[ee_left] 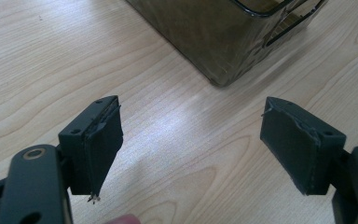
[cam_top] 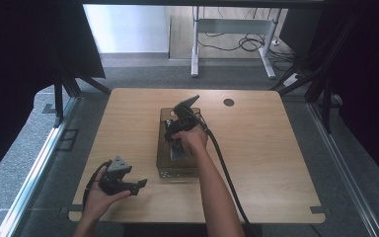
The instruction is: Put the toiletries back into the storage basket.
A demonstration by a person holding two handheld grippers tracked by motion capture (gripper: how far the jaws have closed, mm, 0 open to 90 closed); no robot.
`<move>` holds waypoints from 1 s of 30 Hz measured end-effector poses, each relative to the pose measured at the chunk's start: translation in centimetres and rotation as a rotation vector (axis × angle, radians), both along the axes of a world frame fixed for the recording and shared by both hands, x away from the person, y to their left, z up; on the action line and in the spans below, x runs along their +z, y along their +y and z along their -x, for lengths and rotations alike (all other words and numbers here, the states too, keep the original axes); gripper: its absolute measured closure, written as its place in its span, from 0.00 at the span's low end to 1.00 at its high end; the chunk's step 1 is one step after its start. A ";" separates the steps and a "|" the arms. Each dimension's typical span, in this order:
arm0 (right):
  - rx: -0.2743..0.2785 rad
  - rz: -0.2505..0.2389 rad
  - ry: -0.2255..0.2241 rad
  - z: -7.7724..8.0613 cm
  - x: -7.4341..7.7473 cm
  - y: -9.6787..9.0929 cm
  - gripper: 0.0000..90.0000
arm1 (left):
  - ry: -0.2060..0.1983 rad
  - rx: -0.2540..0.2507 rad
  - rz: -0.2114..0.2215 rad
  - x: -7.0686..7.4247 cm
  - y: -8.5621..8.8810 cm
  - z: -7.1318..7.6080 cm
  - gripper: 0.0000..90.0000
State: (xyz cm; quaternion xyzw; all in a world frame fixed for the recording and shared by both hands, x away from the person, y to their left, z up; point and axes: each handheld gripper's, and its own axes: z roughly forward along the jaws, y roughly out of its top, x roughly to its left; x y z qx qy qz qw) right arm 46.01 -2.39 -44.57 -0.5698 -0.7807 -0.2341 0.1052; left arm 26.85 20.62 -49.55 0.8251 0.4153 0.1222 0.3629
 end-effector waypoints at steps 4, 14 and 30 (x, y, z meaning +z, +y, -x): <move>-0.023 -0.001 0.006 0.0 -0.6 0.2 0.51 | 0.001 0.003 0.005 0.0 0.0 0.0 0.24; -0.085 -0.021 0.059 0.1 -2.9 0.5 0.51 | 0.001 -0.002 0.007 0.1 0.0 0.0 0.24; -0.111 -0.037 0.122 0.2 -5.1 1.0 0.51 | 0.008 -0.003 0.002 -0.2 -0.1 -0.1 0.24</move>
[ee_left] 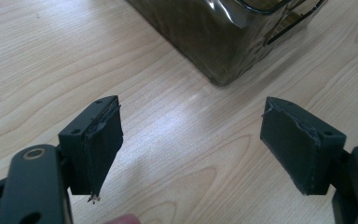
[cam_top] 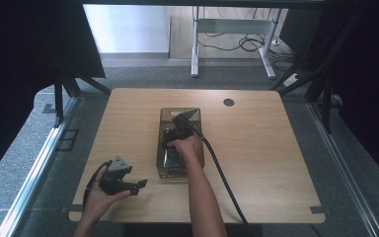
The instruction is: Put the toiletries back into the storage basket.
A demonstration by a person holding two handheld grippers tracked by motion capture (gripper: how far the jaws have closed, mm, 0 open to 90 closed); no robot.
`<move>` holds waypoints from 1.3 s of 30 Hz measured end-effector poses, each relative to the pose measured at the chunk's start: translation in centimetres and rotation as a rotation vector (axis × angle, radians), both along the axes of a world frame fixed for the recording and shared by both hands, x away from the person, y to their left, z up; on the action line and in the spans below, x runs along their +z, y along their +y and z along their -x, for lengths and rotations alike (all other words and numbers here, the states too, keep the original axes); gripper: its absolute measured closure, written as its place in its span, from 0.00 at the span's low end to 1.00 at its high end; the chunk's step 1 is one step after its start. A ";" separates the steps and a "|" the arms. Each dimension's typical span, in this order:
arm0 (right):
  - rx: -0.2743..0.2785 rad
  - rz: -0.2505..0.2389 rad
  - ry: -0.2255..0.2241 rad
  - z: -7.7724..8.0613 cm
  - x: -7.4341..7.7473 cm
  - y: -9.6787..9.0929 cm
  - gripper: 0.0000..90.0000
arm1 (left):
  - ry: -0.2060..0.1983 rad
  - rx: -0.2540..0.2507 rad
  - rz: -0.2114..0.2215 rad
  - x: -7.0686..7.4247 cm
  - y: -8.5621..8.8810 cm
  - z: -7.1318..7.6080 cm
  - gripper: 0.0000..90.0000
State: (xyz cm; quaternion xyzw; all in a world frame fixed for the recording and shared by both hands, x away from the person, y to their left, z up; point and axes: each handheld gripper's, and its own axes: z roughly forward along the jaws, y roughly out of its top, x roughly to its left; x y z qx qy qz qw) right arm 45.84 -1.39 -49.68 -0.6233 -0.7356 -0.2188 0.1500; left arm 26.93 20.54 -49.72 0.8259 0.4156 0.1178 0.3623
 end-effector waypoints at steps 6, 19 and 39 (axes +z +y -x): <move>-0.008 0.003 0.006 0.0 -0.5 -0.2 0.51 | 0.002 0.001 -0.002 0.0 -0.1 0.0 0.24; -0.026 0.022 0.012 0.0 -0.7 -0.2 0.47 | 0.003 0.000 -0.001 -0.1 0.0 0.0 0.24; 0.118 0.029 -0.176 1.4 4.5 -2.0 0.41 | 0.008 -0.004 -0.021 -0.4 -0.4 -0.1 0.24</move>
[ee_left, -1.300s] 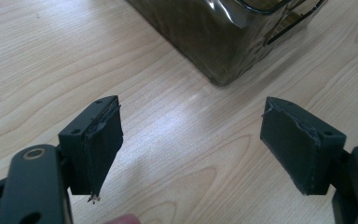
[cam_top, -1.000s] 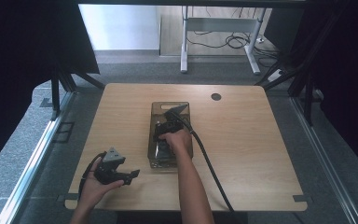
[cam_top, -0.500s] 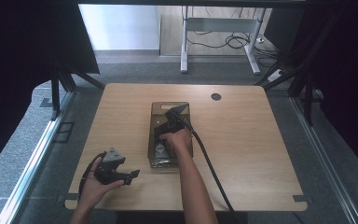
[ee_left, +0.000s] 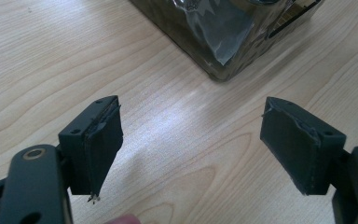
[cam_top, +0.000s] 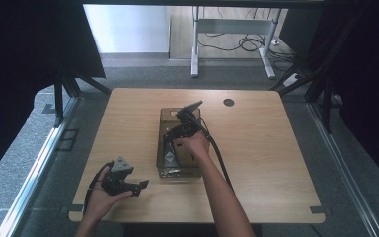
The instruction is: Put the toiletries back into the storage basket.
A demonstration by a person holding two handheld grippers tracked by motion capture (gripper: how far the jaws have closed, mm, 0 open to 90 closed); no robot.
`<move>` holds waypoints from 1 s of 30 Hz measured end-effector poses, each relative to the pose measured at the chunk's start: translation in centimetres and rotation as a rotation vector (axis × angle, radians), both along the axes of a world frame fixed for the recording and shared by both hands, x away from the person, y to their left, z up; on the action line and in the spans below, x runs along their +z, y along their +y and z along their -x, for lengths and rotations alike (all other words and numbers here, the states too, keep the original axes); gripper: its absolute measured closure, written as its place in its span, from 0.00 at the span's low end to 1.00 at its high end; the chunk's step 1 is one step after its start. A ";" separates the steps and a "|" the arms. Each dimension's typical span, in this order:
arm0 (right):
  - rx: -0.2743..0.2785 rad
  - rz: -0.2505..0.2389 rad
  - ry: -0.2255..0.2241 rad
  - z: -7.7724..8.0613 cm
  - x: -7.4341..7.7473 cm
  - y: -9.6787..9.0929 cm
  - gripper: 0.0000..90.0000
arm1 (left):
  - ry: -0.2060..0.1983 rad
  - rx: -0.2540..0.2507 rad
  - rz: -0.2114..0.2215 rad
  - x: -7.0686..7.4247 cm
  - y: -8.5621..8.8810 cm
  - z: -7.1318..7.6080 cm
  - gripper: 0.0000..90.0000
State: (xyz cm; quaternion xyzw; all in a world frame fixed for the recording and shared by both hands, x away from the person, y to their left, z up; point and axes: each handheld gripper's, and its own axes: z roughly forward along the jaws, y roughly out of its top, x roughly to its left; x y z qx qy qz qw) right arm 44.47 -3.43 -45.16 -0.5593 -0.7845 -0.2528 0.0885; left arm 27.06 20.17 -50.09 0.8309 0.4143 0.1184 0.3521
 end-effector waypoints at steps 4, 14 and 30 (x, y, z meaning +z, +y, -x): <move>0.131 0.008 -0.091 1.3 1.5 -1.5 0.41 | 0.000 0.009 -0.007 -0.1 0.1 -0.1 0.24; 0.310 0.021 -0.309 4.8 2.8 -5.8 0.41 | 0.001 0.022 -0.031 -0.3 0.0 0.0 0.24; 0.288 -0.007 -0.503 11.3 -0.1 -16.4 0.42 | 0.007 0.044 -0.063 -0.7 -0.1 0.0 0.24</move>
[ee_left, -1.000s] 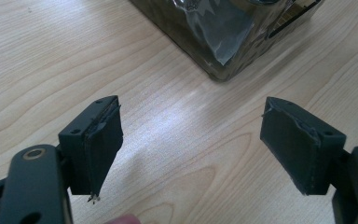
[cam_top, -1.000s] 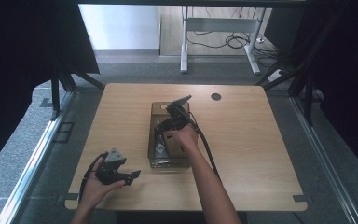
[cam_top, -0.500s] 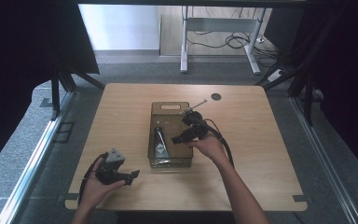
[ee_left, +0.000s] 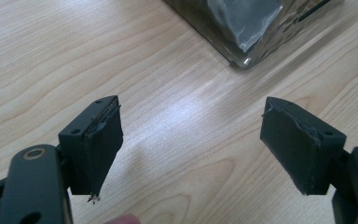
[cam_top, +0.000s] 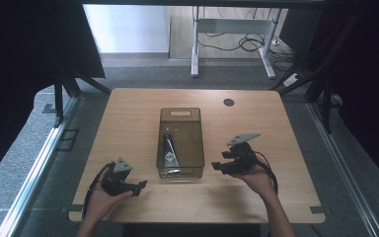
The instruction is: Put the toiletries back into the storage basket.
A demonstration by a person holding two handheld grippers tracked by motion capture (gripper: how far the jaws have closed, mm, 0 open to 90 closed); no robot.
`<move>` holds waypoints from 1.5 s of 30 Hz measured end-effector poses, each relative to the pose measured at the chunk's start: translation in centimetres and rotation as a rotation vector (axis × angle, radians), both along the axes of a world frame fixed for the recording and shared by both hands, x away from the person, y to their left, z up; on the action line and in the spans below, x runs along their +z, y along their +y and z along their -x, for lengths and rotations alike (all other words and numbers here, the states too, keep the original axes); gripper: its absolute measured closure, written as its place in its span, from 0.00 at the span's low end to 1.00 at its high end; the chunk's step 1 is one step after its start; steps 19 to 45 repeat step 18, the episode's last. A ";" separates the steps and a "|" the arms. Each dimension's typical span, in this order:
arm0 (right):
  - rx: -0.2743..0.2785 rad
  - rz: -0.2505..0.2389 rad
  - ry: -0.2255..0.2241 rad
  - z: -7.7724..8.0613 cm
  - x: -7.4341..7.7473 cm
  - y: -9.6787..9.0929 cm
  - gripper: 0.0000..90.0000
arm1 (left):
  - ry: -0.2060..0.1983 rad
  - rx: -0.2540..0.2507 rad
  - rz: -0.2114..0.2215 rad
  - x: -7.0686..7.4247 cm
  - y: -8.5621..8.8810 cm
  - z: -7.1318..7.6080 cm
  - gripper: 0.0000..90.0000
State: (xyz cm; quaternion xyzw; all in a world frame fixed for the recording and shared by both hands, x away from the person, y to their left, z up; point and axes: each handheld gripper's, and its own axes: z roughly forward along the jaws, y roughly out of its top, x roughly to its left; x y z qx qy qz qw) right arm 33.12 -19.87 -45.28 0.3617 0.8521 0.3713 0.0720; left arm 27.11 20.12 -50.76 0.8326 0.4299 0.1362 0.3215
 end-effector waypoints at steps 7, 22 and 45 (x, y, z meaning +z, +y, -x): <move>-0.096 -0.031 0.007 0.9 -2.6 -4.2 0.42 | 0.000 0.007 -0.008 -0.1 -0.1 0.0 0.24; -0.164 -0.057 -0.025 2.0 -4.3 -6.6 0.41 | 0.007 -0.010 -0.014 -0.4 -0.6 -0.1 0.24; -0.164 -0.057 -0.025 2.0 -4.3 -6.6 0.41 | 0.007 -0.010 -0.014 -0.4 -0.6 -0.1 0.24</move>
